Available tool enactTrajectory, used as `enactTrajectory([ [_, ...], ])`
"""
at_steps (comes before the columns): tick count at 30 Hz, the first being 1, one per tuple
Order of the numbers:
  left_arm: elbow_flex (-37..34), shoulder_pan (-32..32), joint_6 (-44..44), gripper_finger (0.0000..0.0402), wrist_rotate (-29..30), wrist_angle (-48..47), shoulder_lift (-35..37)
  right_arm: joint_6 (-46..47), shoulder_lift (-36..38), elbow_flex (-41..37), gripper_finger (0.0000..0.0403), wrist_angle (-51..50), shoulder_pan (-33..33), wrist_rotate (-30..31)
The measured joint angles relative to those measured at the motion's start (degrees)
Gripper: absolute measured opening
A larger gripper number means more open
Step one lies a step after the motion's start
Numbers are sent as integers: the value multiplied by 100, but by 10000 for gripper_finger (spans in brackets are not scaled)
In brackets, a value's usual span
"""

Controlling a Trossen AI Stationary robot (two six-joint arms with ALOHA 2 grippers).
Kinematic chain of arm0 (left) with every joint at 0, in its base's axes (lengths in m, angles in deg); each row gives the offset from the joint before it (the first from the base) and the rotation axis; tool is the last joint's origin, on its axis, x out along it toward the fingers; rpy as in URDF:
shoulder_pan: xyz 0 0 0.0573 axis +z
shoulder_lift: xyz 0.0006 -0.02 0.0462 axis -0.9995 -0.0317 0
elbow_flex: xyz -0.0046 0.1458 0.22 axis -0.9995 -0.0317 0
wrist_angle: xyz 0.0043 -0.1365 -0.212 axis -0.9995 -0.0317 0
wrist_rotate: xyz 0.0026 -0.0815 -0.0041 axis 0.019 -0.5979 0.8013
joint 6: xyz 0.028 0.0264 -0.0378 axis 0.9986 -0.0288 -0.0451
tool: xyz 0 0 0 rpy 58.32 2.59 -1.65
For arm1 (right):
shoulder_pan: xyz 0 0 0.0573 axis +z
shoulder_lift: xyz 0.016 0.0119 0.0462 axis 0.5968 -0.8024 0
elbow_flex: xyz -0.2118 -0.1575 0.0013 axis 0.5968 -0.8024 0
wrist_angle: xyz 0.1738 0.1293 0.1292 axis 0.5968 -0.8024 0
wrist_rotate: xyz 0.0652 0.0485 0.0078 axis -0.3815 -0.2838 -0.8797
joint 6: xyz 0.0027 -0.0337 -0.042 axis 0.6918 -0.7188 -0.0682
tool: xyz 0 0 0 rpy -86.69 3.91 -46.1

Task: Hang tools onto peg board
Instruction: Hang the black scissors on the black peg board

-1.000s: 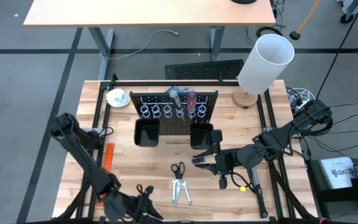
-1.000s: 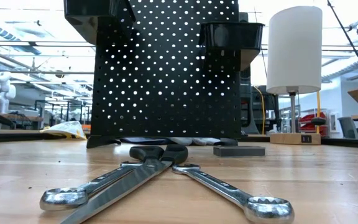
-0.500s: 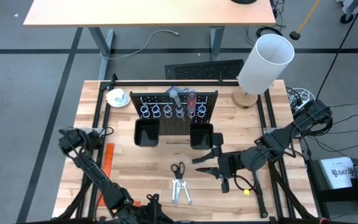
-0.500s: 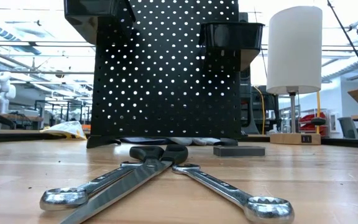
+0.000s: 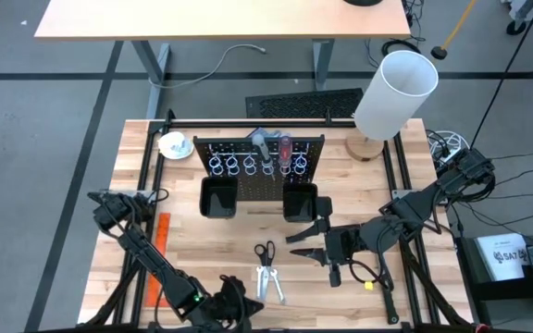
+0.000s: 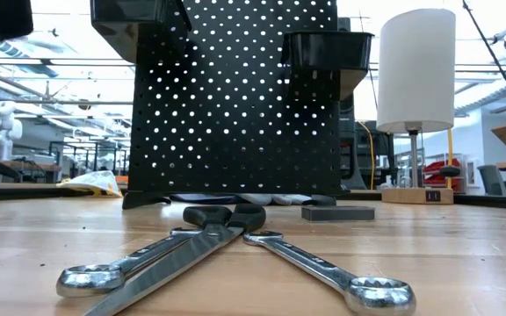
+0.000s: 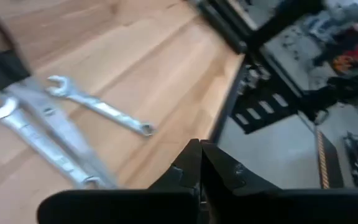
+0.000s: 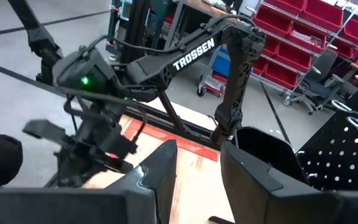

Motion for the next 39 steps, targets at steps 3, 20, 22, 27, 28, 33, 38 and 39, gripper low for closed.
enactTrajectory([
  [3, 0, 78, -380, 10, 13, -374, -2, 0, 0, 0, 116, 59, 0, 0],
  [20, 0, 528, -1335, 10, 159, -2013, 0, -61, 0, 0, 116, 151, 0, -4],
  [22, -2, 599, -1338, 10, 153, -2095, -17, -63, 0, 0, 116, 150, 2, -4],
  [27, -2, 787, -1337, 10, 146, -2094, -145, -66, 0, 0, 116, 149, 0, -7],
  [28, -4, 816, -1335, 10, 128, -2132, -164, -64, 0, 0, 116, 151, 0, -9],
  [33, -4, 963, -1335, 11, 129, -2494, -153, -66, 0, 0, 116, 151, 1, -7],
  [38, -4, 1115, -1259, 11, 126, -2546, -153, -83, 0, 0, 116, 153, 0, -7],
  [39, -4, 1135, -1183, 12, 124, -2571, -153, -81, 0, 0, 116, 153, 2, -7],
])
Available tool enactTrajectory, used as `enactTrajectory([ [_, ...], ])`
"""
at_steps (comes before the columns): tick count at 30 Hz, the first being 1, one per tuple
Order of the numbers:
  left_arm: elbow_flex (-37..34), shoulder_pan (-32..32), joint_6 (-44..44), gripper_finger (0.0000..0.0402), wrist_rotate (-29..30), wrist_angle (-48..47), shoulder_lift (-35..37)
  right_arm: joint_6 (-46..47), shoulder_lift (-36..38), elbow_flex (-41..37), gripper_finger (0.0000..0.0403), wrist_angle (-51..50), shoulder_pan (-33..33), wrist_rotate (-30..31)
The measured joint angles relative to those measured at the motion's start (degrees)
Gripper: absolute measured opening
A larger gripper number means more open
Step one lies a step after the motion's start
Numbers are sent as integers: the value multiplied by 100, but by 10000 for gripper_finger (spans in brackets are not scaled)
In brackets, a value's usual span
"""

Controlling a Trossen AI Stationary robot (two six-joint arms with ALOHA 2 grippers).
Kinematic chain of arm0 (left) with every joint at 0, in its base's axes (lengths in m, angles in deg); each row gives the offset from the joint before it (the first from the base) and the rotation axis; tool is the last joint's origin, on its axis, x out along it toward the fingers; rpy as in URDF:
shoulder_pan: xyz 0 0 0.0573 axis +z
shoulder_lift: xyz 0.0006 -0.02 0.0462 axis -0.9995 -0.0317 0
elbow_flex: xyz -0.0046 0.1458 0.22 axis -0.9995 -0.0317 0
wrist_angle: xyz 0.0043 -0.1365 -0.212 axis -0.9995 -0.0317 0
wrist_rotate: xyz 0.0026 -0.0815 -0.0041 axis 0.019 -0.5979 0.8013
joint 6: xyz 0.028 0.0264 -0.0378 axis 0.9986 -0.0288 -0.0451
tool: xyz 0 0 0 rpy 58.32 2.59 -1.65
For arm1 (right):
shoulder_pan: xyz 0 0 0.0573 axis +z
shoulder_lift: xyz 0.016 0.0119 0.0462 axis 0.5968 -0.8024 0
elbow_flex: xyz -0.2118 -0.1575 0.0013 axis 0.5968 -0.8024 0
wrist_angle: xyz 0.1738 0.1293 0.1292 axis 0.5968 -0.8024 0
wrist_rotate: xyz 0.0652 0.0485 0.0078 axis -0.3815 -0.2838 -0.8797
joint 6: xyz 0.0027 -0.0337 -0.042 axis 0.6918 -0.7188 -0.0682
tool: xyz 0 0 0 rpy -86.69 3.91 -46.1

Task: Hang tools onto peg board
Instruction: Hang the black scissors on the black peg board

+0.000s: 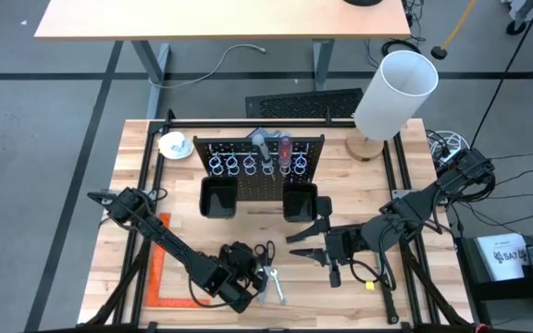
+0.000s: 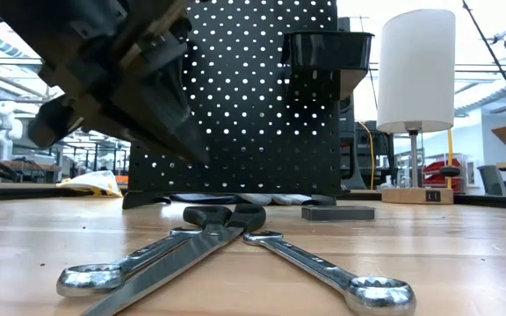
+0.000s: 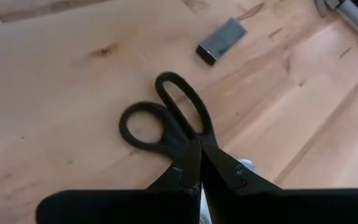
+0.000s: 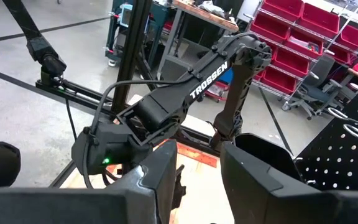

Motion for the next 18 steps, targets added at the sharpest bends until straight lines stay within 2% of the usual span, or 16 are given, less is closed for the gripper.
enactTrajectory([
  [11, -2, 348, 49, 88, -231, -306, 0, -3, 0, 0, 116, 26, -1, 0],
  [18, -2, 565, 122, 98, -650, -555, 2, -15, 0, 0, 116, 31, -2, 0],
])
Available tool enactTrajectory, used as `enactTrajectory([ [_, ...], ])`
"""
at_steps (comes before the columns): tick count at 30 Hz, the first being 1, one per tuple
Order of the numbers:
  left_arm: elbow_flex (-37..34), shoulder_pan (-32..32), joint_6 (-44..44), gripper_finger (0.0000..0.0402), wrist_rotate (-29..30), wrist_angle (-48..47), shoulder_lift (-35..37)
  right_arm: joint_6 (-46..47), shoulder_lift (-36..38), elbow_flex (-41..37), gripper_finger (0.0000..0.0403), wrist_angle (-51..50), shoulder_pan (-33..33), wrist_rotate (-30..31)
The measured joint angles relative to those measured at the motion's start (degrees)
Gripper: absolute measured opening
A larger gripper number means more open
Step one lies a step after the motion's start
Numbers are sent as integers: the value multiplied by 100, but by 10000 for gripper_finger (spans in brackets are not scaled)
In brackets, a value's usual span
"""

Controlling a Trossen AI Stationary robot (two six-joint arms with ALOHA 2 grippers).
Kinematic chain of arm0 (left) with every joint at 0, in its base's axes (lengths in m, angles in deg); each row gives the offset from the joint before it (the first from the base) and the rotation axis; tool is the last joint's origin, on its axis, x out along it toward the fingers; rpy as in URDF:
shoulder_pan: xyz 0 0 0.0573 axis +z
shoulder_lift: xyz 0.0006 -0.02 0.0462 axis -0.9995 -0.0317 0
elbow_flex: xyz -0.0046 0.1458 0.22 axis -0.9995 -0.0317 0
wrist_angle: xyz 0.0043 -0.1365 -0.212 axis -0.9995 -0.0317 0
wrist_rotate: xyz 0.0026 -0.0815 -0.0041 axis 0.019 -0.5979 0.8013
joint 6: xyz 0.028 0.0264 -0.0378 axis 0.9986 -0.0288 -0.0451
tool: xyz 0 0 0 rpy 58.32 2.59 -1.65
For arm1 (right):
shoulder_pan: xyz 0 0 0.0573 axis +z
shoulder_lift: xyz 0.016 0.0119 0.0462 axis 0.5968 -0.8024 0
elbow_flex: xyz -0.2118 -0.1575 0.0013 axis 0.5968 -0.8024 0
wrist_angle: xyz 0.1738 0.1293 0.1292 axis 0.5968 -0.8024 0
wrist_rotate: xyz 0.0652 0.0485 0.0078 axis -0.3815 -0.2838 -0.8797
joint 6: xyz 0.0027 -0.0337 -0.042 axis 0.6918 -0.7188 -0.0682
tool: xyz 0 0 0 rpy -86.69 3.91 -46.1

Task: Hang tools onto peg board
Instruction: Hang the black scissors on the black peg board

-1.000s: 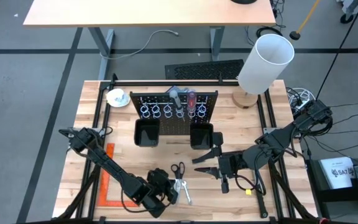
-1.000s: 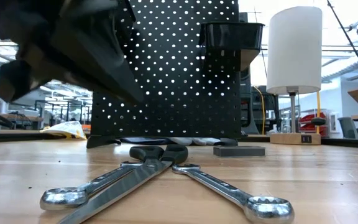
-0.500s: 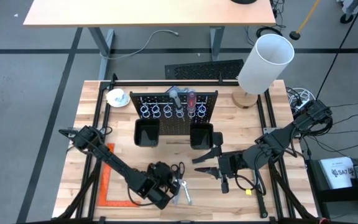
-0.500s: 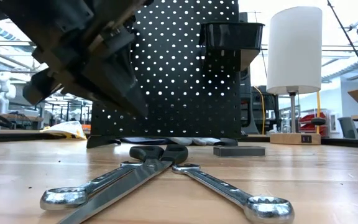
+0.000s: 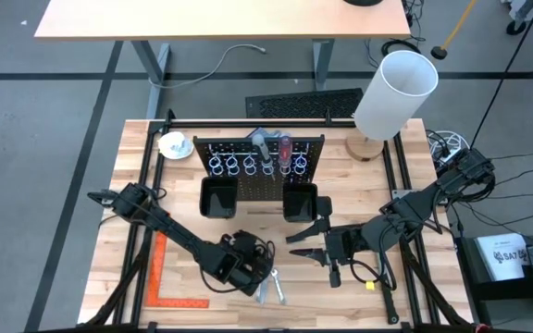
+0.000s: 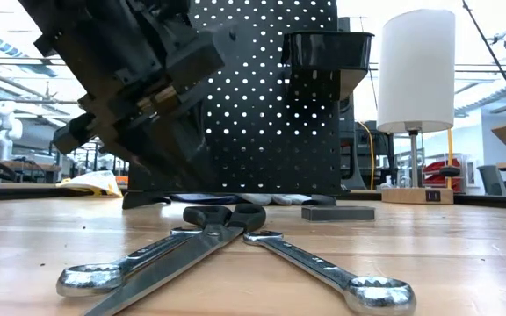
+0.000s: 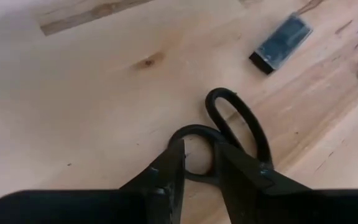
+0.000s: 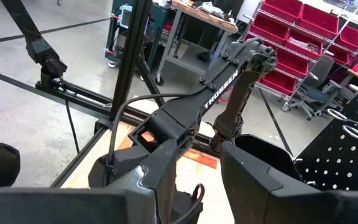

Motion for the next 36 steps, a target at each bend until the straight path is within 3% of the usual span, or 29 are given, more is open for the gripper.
enactTrajectory([
  [36, -2, 437, 662, 98, -781, -151, -23, -9, 0, 0, 116, 0, 0, 0],
])
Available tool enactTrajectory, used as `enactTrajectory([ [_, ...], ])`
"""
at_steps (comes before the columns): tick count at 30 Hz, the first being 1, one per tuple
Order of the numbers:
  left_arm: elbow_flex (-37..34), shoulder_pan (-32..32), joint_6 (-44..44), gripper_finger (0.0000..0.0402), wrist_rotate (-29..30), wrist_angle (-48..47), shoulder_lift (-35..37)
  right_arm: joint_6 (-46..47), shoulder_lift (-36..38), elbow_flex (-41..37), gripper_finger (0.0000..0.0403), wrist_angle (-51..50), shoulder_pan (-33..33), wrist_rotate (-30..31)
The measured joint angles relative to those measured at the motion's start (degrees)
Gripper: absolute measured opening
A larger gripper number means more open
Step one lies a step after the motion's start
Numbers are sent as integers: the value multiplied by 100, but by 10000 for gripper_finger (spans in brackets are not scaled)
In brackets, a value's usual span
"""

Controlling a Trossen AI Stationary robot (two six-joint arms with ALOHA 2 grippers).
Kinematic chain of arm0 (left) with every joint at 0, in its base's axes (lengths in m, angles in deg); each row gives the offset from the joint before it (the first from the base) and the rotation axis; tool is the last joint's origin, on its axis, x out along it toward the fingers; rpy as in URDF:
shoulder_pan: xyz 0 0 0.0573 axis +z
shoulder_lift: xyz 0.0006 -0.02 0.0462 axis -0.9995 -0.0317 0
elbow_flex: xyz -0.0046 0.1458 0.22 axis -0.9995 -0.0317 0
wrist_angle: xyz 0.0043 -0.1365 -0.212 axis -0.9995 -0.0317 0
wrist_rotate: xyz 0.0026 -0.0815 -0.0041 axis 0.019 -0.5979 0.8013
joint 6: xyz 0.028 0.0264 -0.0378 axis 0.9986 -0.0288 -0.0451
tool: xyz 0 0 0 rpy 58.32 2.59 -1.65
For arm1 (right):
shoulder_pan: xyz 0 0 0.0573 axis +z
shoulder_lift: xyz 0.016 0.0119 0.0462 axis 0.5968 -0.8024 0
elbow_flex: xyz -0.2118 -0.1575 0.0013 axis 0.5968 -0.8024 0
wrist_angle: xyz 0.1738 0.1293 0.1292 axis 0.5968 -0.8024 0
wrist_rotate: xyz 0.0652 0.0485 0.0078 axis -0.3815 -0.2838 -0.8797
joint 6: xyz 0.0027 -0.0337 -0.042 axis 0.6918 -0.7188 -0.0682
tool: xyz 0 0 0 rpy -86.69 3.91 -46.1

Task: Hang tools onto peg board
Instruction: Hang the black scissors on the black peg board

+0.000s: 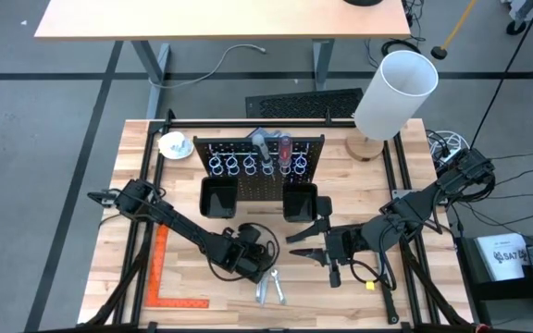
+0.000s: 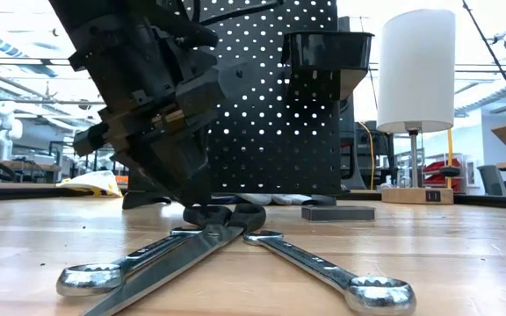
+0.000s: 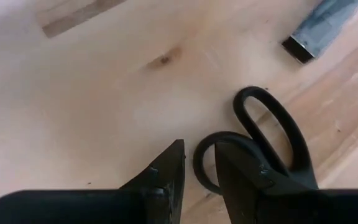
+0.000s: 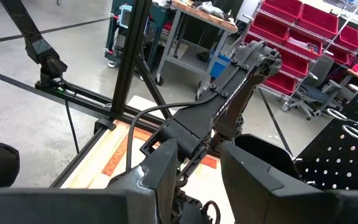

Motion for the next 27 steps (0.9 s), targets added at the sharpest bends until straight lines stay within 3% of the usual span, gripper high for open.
enactTrajectory([
  [13, 20, 2, 139, 95, -134, 355, -379, 0, 0, 0, 116, 2, 0, 2],
  [19, 15, 2, 150, 24, -201, 365, -387, 0, -1, -2, 116, -1, 0, 2],
  [27, 13, -71, 256, 21, -193, 398, -354, 0, 0, -1, 116, 0, 0, 2],
])
